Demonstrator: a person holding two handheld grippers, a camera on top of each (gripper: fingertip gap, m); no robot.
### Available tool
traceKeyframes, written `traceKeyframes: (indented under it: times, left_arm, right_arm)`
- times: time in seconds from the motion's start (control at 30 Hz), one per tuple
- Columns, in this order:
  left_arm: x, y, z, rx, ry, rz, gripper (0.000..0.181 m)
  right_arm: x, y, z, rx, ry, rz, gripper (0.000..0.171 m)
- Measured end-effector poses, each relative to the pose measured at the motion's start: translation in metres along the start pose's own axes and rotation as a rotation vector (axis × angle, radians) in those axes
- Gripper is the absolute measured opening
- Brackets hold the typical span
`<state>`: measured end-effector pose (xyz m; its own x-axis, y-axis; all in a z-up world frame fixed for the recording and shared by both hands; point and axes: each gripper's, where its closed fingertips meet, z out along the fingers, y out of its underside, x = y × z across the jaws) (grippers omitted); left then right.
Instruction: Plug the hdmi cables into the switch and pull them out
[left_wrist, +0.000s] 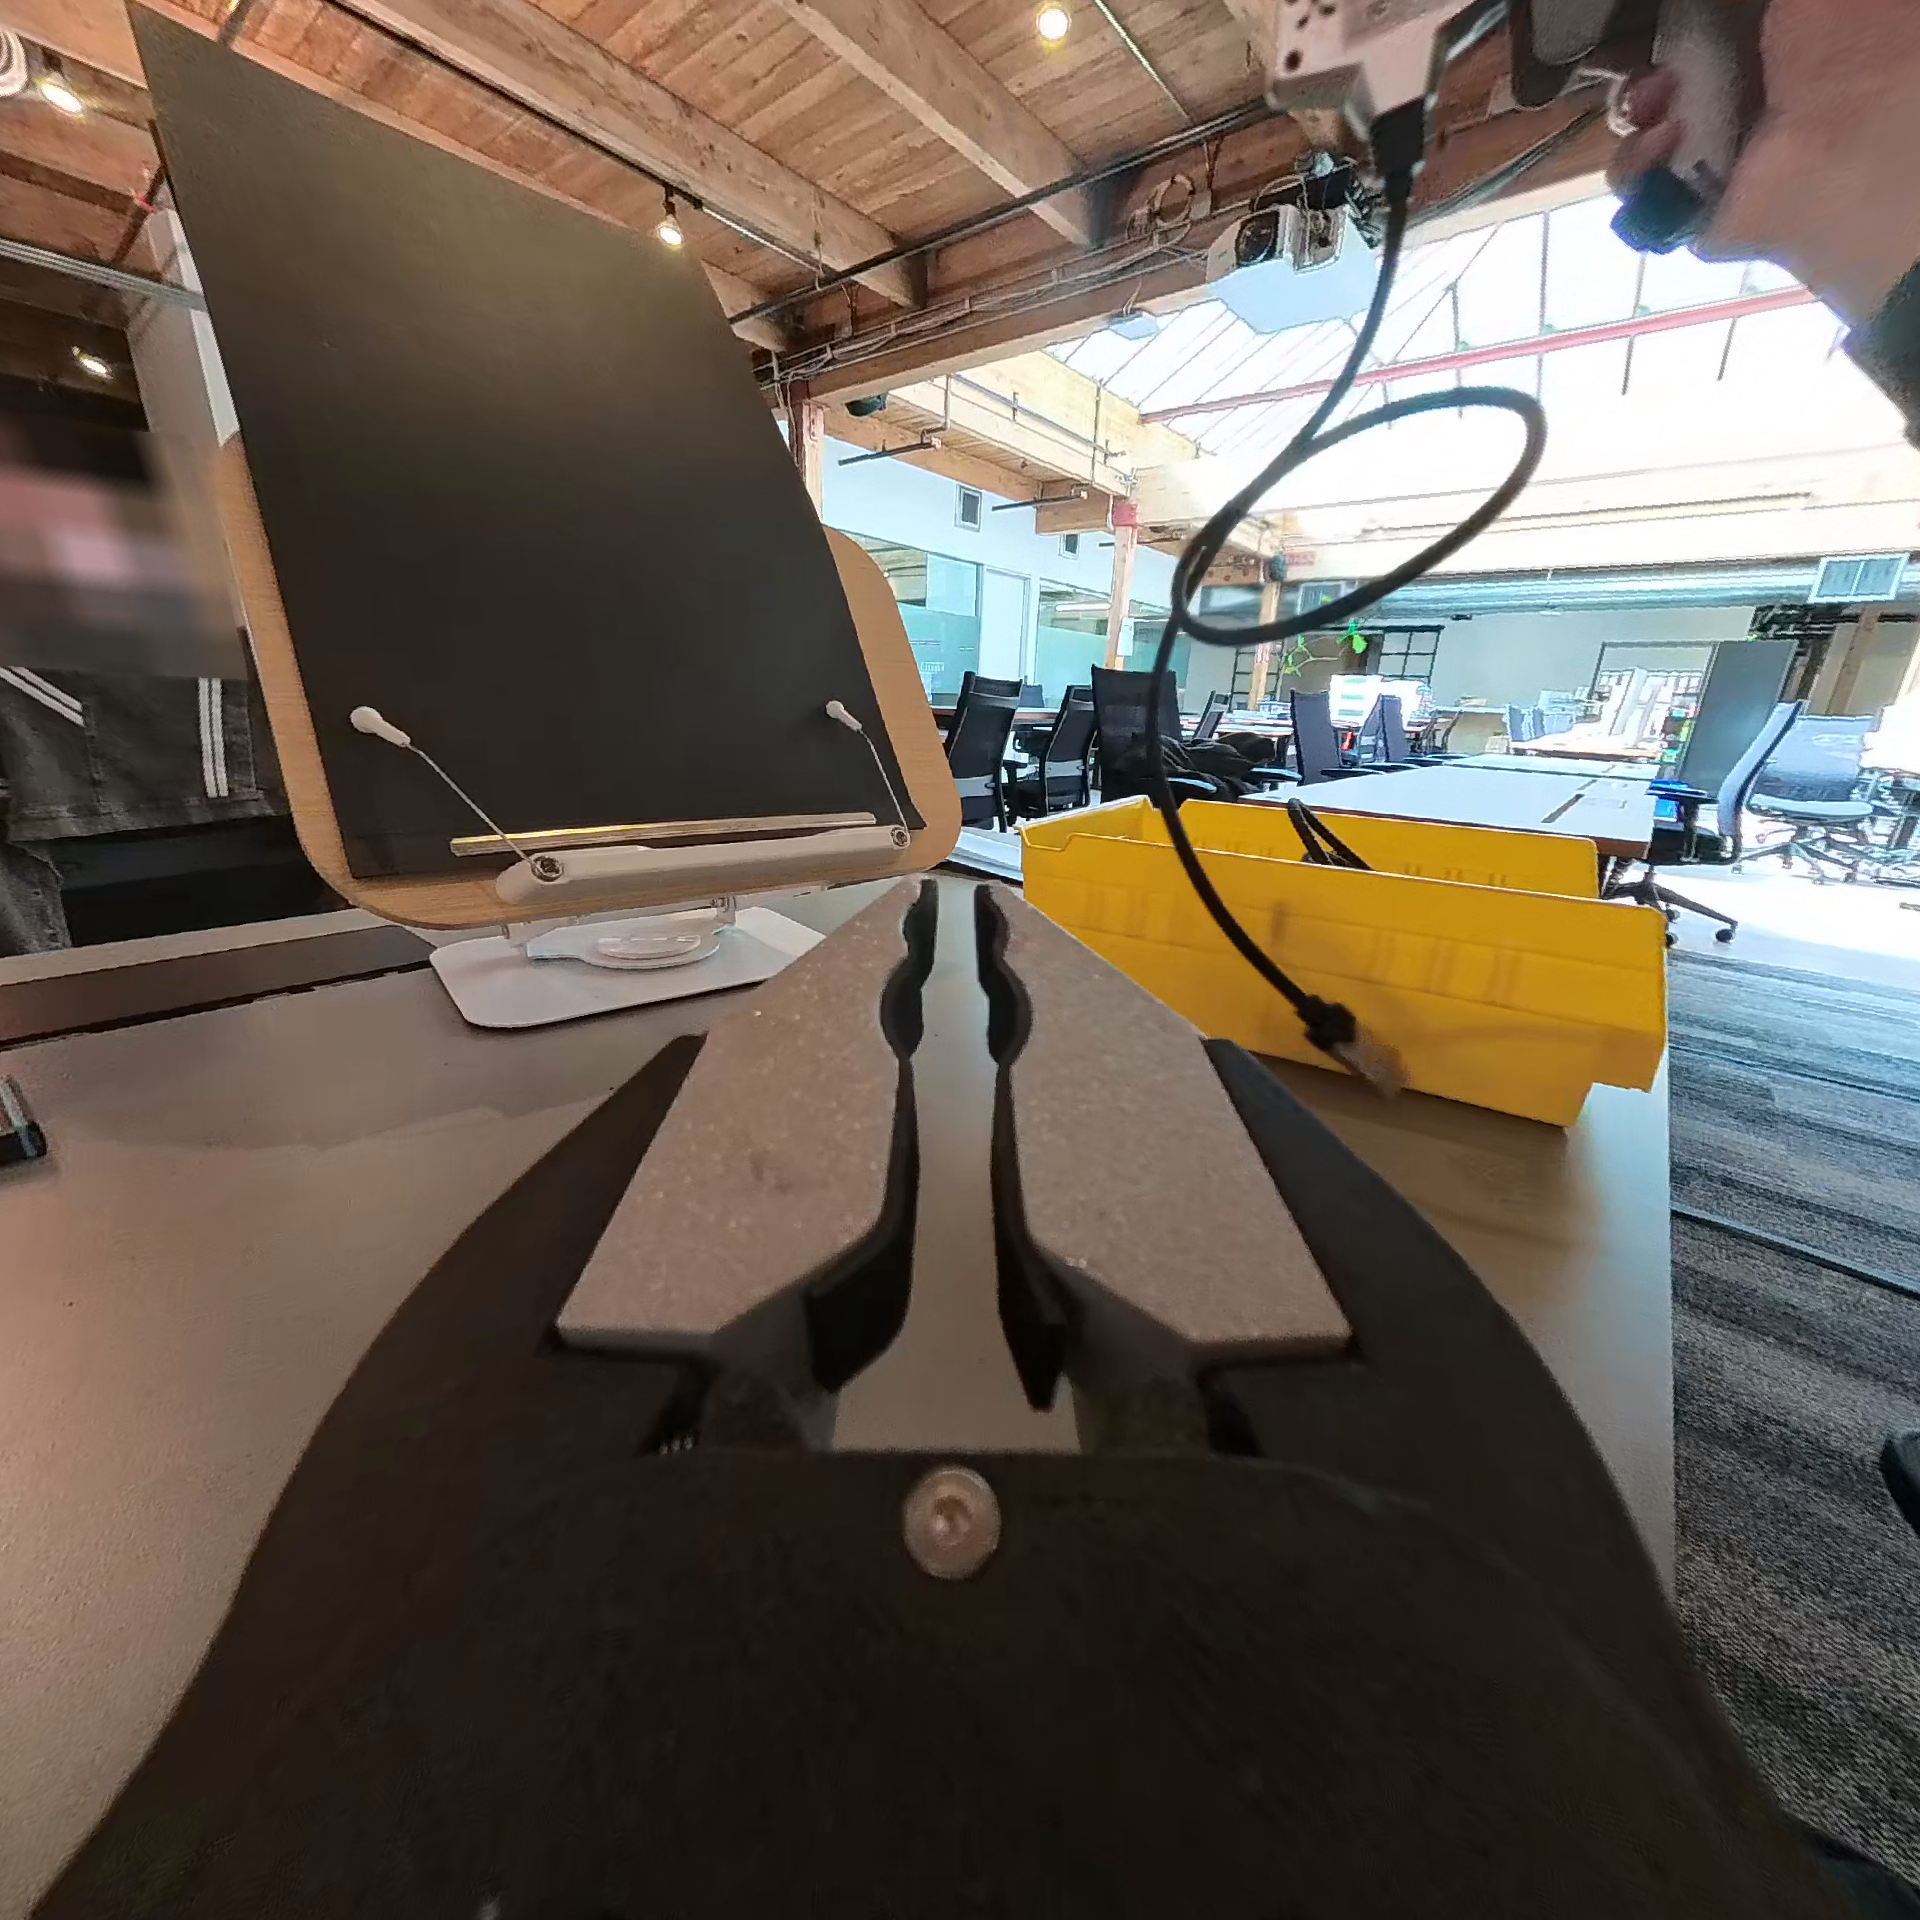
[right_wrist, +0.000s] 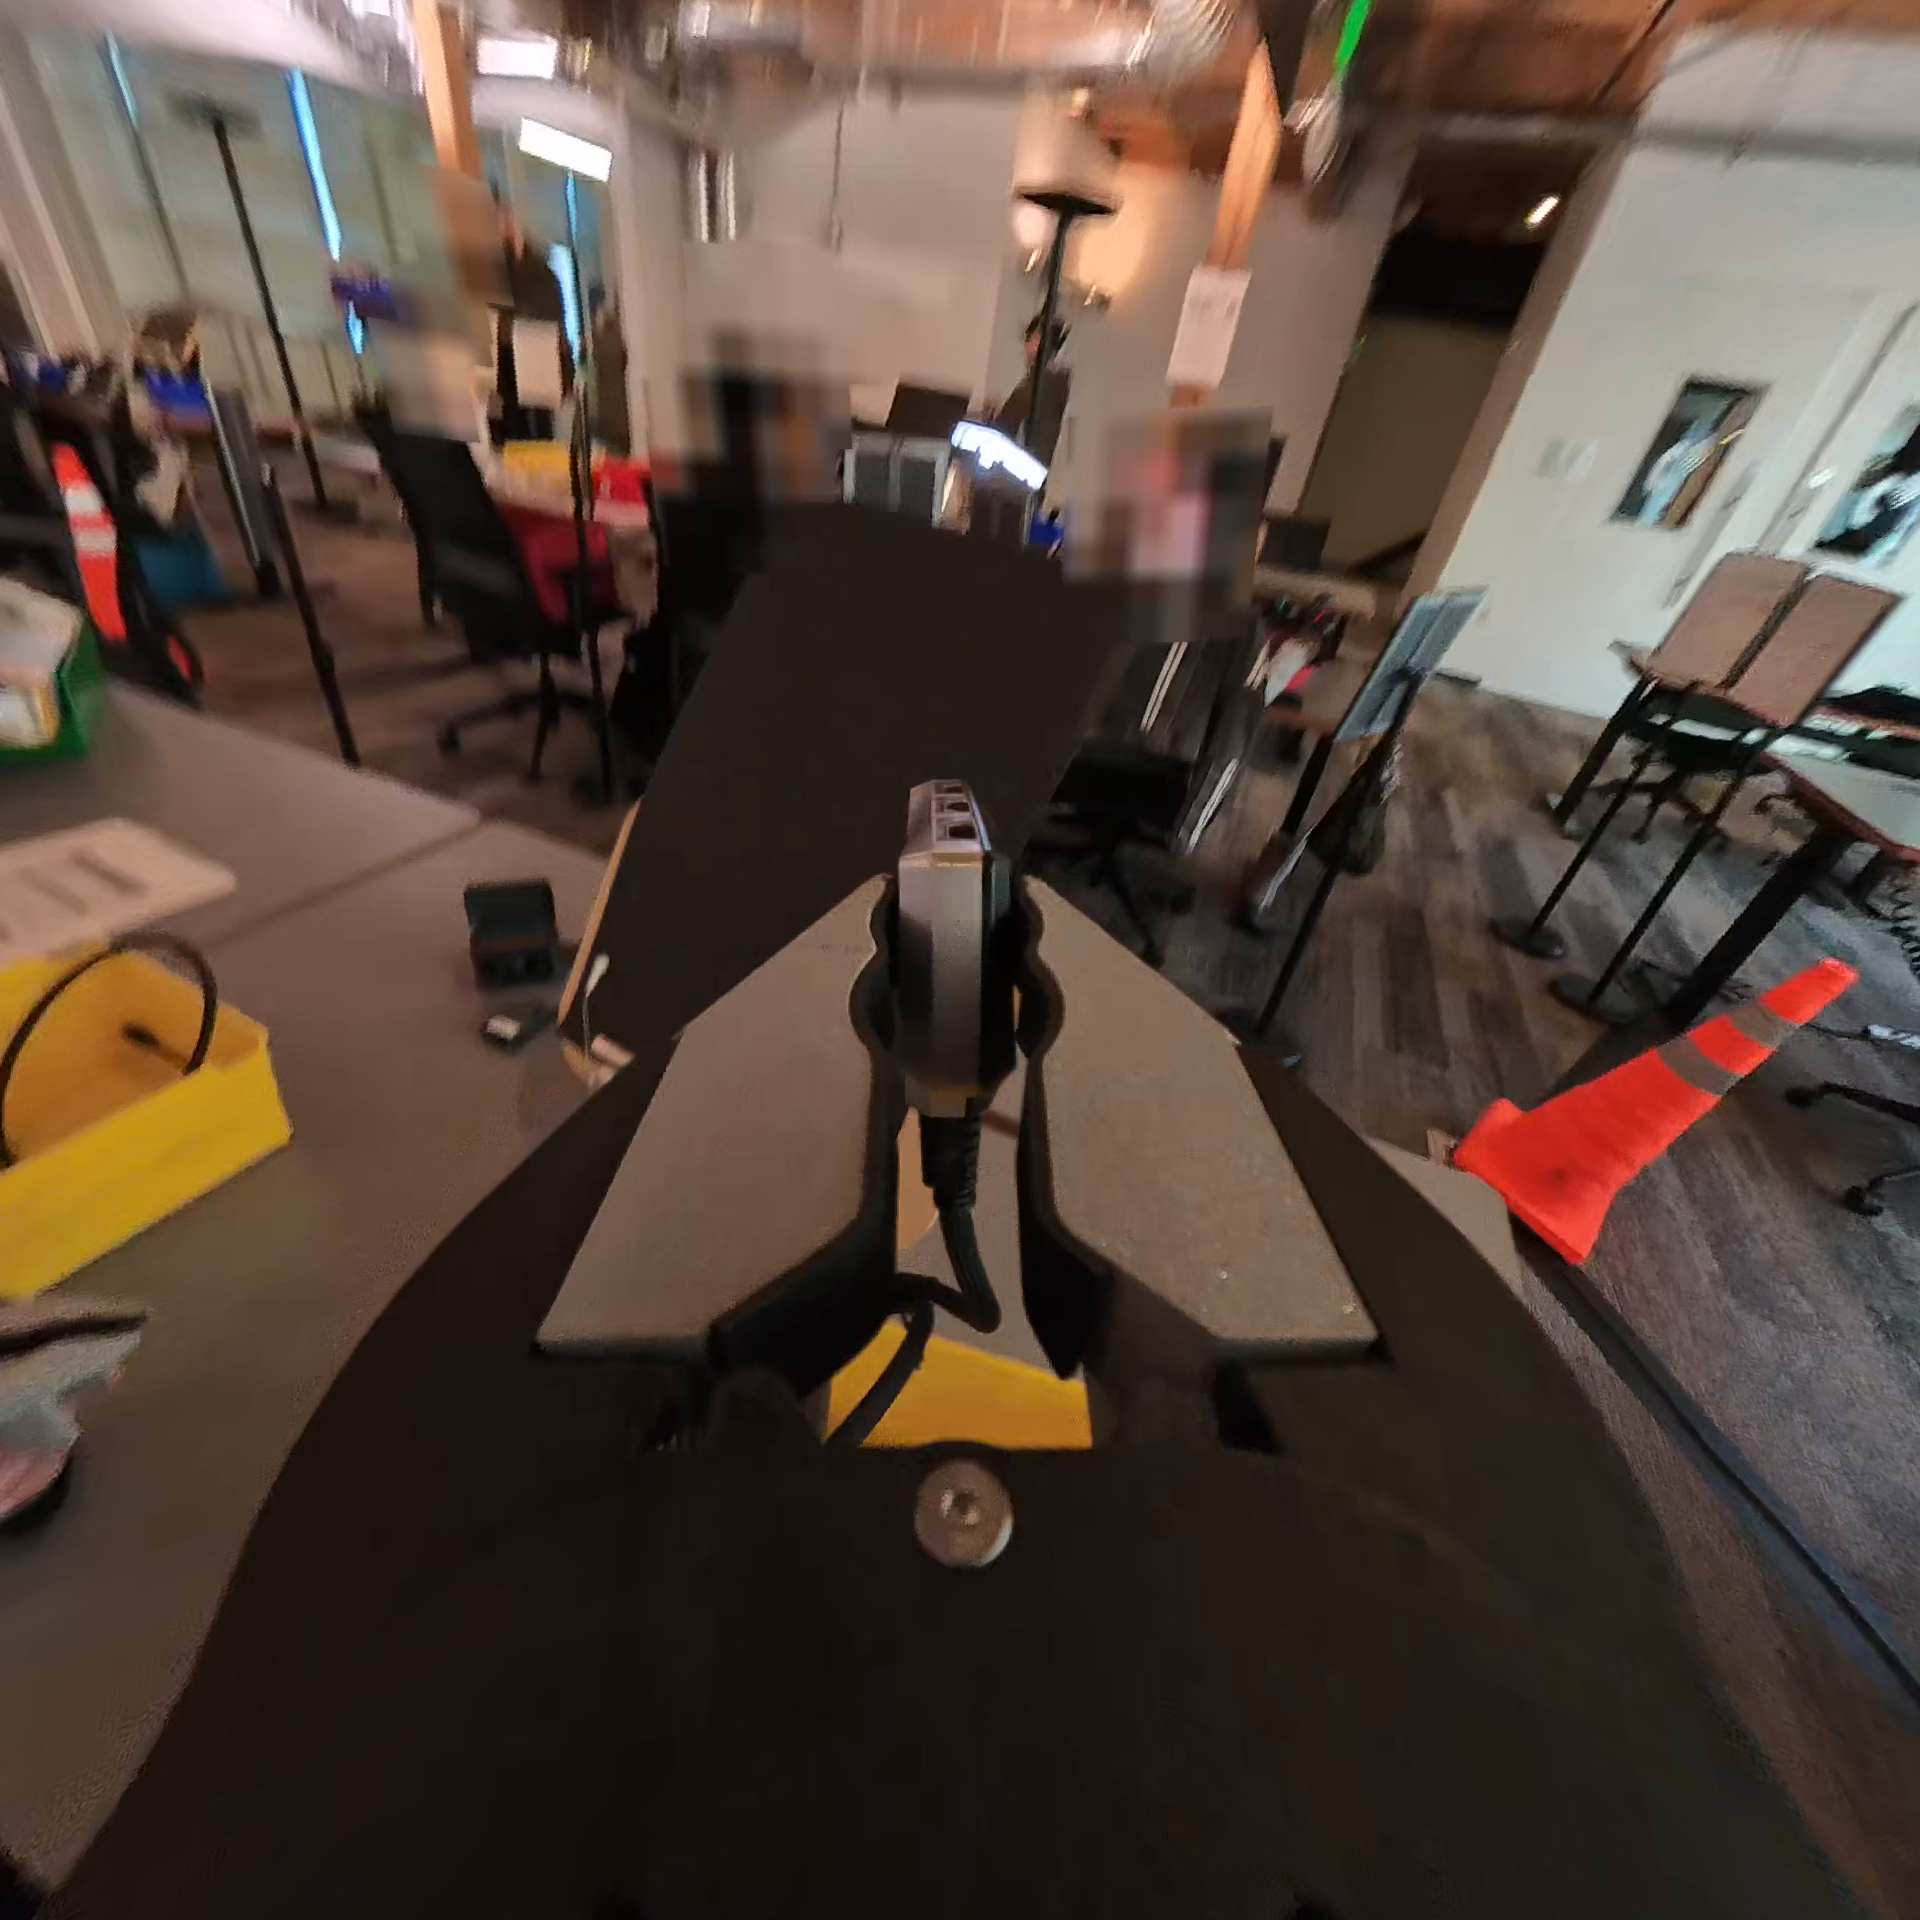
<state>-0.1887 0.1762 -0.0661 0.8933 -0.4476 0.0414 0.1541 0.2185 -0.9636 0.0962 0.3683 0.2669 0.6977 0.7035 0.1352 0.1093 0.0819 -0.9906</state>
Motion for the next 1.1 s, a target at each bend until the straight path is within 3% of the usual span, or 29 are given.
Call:
traceKeyframes:
  times: [0.13, 0.3, 0.47, 0.6, 0.77, 0.97, 1.1]
  left_arm:
    - [-0.005, -0.001, -0.001, 0.007, -0.032, -0.007, 0.004]
    - [-0.011, -0.001, -0.001, 0.005, -0.074, -0.012, 0.004]
    - [-0.008, 0.0, 0.0, 0.004, -0.069, 0.008, 0.003]
    - [-0.009, -0.001, -0.001, 0.01, -0.072, 0.003, 0.003]
    - [-0.011, -0.002, -0.002, 0.016, -0.067, -0.022, 0.002]
    - [-0.013, -0.002, -0.002, 0.014, -0.068, -0.036, 0.0]
    - [-0.011, -0.001, -0.001, 0.009, -0.061, -0.027, 0.0]
  right_arm:
    - [-0.049, -0.005, 0.018, -0.149, -0.129, -0.139, 0.017]
    - [-0.091, -0.079, -0.006, -0.029, -0.149, -0.275, 0.017]
    - [-0.039, -0.139, -0.011, 0.008, 0.15, -0.334, 0.017]
    - [0.008, -0.152, -0.004, -0.033, 0.349, -0.362, 0.017]
    - [0.029, -0.117, 0.018, -0.078, 0.372, -0.316, 0.017]
    - [0.043, -0.025, 0.054, -0.266, 0.335, -0.358, 0.016]
    - [0.017, 0.064, 0.068, -0.471, 0.055, -0.428, 0.016]
